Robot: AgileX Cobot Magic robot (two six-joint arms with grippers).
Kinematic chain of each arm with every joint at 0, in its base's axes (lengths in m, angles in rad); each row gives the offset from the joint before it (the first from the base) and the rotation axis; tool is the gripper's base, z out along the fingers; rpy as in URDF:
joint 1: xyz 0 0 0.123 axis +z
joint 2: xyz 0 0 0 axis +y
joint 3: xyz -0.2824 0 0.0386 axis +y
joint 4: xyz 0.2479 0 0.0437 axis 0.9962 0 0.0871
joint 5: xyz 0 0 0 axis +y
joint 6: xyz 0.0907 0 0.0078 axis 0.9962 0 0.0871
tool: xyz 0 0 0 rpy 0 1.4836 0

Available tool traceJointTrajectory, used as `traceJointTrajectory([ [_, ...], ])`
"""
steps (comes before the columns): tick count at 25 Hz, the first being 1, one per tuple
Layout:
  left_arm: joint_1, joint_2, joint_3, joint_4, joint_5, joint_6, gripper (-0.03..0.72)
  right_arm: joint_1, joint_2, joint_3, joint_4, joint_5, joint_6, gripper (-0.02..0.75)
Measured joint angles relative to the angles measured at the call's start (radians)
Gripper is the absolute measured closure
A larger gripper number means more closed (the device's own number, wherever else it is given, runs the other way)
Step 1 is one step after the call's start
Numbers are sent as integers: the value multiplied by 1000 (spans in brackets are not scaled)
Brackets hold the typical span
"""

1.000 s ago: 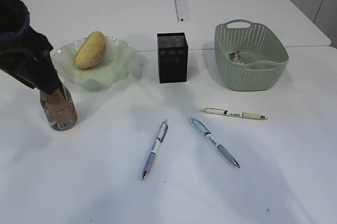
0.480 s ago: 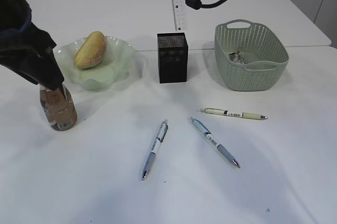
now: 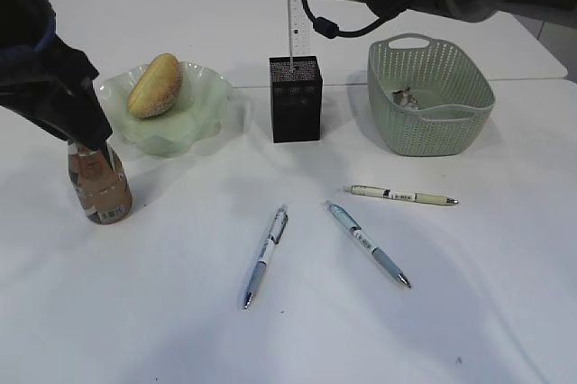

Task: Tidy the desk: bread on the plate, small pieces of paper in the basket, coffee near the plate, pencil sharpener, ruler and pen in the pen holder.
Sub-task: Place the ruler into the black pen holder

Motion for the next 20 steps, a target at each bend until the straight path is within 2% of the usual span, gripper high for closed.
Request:
traceJointTrajectory([
  [9,0,0,0,2,-19,0,420,-7,4,94,-6,-79,4,442],
  [20,0,0,0,16,-19,0,420,-7,46,101,-8,-93,5,442],
])
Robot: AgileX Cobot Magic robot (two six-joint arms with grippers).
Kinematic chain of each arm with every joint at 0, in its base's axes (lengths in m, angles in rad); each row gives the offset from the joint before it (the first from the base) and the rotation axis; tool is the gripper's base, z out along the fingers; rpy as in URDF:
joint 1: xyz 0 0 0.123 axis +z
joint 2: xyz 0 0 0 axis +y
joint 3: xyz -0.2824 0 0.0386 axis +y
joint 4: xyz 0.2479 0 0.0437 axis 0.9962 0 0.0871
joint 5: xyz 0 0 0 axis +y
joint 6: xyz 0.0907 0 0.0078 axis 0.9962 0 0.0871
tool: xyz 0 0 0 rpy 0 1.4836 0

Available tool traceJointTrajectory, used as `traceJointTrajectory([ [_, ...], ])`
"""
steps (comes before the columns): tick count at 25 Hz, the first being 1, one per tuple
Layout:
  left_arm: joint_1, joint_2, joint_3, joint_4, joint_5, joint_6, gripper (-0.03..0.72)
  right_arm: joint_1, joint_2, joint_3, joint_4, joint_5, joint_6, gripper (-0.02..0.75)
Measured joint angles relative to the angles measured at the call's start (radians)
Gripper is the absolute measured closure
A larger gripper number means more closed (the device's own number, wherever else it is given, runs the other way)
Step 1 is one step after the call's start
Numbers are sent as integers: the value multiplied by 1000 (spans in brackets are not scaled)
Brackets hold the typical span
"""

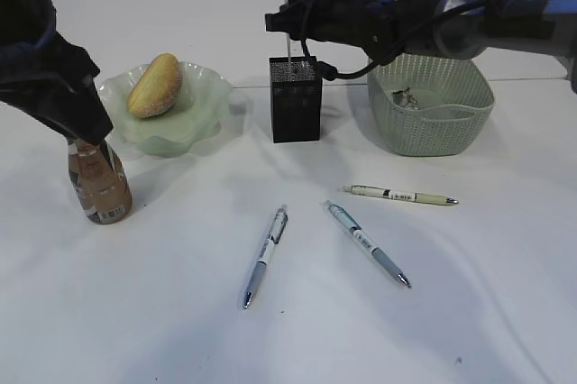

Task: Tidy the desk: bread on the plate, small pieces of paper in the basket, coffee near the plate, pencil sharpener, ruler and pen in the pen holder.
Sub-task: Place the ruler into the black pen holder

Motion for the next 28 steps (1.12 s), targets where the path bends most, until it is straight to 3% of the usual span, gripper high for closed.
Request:
traceJointTrajectory([
  [13,0,0,0,17,-12,0,420,0,34,2,-3,11,1,440],
  [22,0,0,0,16,-20,0,420,0,34,2,-3,27,1,303],
  [28,0,0,0,16,-23,0,420,0,24,2,-3,55,1,295],
])
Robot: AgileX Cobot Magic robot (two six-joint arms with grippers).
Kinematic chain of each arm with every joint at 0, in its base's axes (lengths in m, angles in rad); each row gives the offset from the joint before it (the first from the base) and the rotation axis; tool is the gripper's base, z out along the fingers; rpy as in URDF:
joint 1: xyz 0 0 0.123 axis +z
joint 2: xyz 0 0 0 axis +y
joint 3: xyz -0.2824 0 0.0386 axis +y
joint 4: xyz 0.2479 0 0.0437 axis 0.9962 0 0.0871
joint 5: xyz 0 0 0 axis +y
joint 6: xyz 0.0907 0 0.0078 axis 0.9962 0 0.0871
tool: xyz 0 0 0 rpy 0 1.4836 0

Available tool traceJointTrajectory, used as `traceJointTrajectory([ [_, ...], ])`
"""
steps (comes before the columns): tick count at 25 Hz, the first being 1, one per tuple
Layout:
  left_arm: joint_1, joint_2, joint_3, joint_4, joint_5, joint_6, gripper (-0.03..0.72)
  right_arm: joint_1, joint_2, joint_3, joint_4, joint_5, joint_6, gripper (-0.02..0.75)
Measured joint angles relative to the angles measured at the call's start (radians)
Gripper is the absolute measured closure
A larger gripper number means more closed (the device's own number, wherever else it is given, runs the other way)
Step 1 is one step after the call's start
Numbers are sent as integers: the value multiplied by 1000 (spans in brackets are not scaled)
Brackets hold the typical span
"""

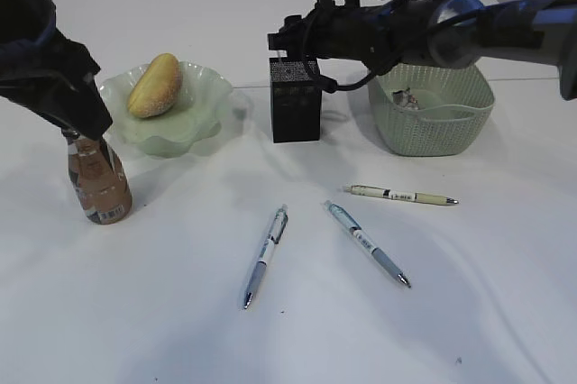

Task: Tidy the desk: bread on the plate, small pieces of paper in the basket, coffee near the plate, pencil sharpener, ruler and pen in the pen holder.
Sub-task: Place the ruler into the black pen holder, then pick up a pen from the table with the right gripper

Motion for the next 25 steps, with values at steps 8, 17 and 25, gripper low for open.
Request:
traceJointTrajectory([
  [8,0,0,0,0,0,0,420,0,-117,0,0,193,0,294],
  [17,0,0,0,-2,0,0,420,0,-297,0,11,557,0,313],
  [25,0,0,0,-8,0,0,420,0,-415,0,26,809,-87,318],
])
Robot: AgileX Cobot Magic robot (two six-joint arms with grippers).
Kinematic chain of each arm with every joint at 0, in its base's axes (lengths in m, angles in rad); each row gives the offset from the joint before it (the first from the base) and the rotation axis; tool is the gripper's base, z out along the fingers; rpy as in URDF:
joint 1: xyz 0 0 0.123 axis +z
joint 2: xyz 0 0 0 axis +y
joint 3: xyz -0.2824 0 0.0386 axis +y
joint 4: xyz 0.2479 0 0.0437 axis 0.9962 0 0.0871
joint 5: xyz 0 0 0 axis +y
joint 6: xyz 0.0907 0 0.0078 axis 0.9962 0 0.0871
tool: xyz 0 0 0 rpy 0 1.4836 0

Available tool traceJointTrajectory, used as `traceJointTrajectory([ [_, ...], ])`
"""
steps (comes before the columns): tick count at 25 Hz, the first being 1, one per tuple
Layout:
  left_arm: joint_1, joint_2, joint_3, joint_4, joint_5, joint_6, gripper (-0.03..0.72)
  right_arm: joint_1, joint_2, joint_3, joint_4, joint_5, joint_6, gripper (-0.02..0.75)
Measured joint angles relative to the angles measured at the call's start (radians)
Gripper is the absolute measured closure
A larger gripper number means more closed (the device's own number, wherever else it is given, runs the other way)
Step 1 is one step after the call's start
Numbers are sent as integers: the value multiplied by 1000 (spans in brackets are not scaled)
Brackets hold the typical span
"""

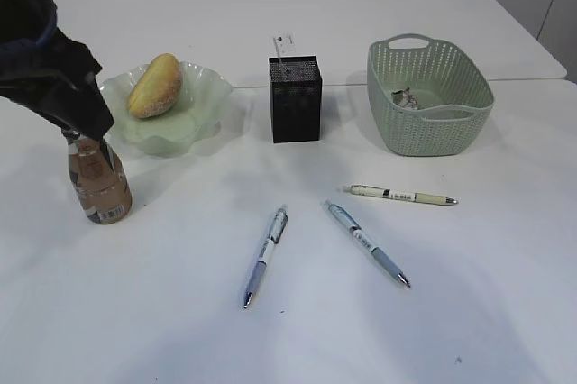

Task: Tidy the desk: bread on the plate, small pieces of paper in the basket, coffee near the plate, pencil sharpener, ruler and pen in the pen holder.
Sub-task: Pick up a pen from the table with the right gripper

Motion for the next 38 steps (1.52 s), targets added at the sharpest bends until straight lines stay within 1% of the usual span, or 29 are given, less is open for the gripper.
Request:
traceJointTrajectory([
  [1,0,0,0,0,0,0,420,0,-5,0,2,11,-8,319],
  [4,0,0,0,0,0,0,420,0,-49,0,28,115,-91,320],
  [6,0,0,0,0,0,0,420,0,-63,0,38,149,-120,320],
  [7,0,0,0,0,0,0,420,0,-78,0,58,197,-156,320],
  [9,0,0,0,0,0,0,420,0,-92,0,80,245,-186,321],
  [14,0,0,0,0,0,0,420,0,-157,48,102,286,-221,321],
  [15,0,0,0,0,0,0,420,0,-183,79,102,296,-221,321],
  [19,0,0,0,0,4,0,420,0,-272,181,108,300,-230,321],
  [20,0,0,0,0,4,0,420,0,-272,181,108,300,-230,321],
  [22,0,0,0,0,4,0,420,0,-350,293,111,284,-232,321],
  [29,0,0,0,0,14,0,420,0,-490,549,128,231,-269,321],
  [30,0,0,0,0,16,0,420,0,-497,562,127,225,-276,321],
  [31,0,0,0,0,17,0,420,0,-513,619,134,211,-294,321],
  [34,0,0,0,0,18,0,420,0,-527,680,138,206,-312,321],
  [38,0,0,0,0,20,0,420,0,-527,716,161,206,-344,321],
])
